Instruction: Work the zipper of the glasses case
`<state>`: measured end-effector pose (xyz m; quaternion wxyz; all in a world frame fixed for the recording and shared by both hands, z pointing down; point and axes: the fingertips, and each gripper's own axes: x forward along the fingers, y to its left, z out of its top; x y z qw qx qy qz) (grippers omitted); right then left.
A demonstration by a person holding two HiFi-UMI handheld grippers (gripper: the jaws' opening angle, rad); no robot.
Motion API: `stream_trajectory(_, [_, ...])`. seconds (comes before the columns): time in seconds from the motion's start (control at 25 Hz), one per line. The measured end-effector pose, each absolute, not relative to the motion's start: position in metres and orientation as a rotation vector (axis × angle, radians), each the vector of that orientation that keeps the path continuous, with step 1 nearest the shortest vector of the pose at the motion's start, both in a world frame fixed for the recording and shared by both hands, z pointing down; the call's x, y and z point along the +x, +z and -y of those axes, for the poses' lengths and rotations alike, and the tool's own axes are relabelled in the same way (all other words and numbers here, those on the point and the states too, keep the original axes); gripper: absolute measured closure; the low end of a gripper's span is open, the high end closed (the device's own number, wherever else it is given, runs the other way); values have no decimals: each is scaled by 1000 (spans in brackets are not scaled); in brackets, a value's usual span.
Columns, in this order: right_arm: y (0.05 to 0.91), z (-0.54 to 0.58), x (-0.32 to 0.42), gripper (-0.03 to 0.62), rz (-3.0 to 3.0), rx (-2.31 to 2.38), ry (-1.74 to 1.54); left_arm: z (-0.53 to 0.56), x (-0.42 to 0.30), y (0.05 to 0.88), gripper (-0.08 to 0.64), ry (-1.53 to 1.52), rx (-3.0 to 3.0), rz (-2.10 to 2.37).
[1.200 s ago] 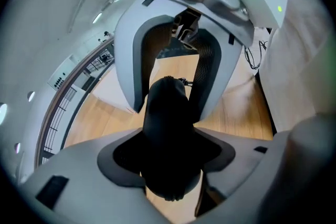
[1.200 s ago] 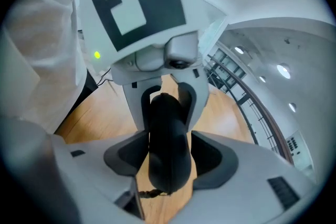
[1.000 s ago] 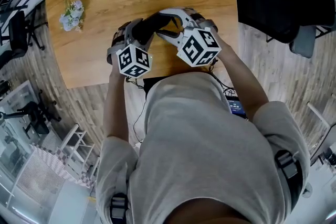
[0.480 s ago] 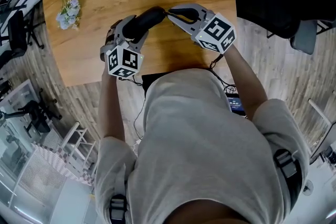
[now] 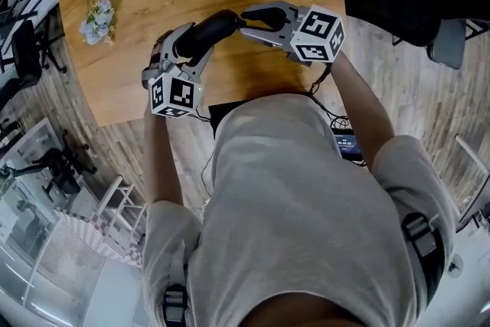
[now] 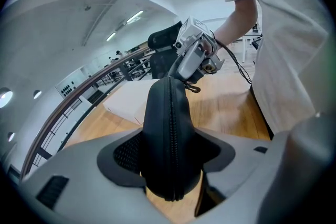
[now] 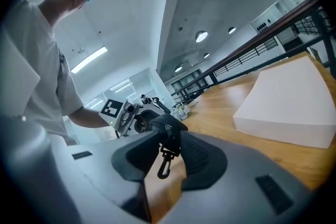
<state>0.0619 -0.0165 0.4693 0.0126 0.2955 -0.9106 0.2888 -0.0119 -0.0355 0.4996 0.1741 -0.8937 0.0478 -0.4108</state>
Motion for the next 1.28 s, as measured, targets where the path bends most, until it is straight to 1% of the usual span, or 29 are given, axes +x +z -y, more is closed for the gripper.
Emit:
stream_trajectory(0.2, [470, 15, 59, 485, 2818, 927, 757, 33, -11, 502, 273, -1172, -2532, -121])
stream_trajectory(0.24, [469, 15, 60, 516, 2813, 941, 719, 34, -11, 503, 273, -1176, -2532, -122])
stream_trajectory(0.32, [467, 16, 61, 543, 2804, 968, 660, 33, -12, 504, 273, -1181, -2532, -122])
stream_trajectory(0.48, [467, 17, 62, 548, 2788, 984, 635, 34, -11, 505, 273, -1183, -2536, -131])
stream_trajectory(0.72, [468, 15, 63, 548, 2796, 1000, 778, 35, -11, 510, 273, -1201, -2535, -136])
stream_trajectory(1.0, [470, 11, 58, 548, 2654, 1047, 476, 32, -12, 515, 273, -1208, -2544, -136])
stream_trajectory(1.08, [470, 11, 59, 549, 2648, 1056, 510, 32, -12, 515, 273, -1208, -2546, -137])
stream_trajectory(1.2, [471, 13, 63, 548, 2671, 1080, 669, 33, -11, 515, 273, -1204, -2546, -145])
stream_trajectory(1.28, [470, 14, 64, 548, 2670, 1105, 643, 34, -11, 515, 273, -1199, -2549, -154])
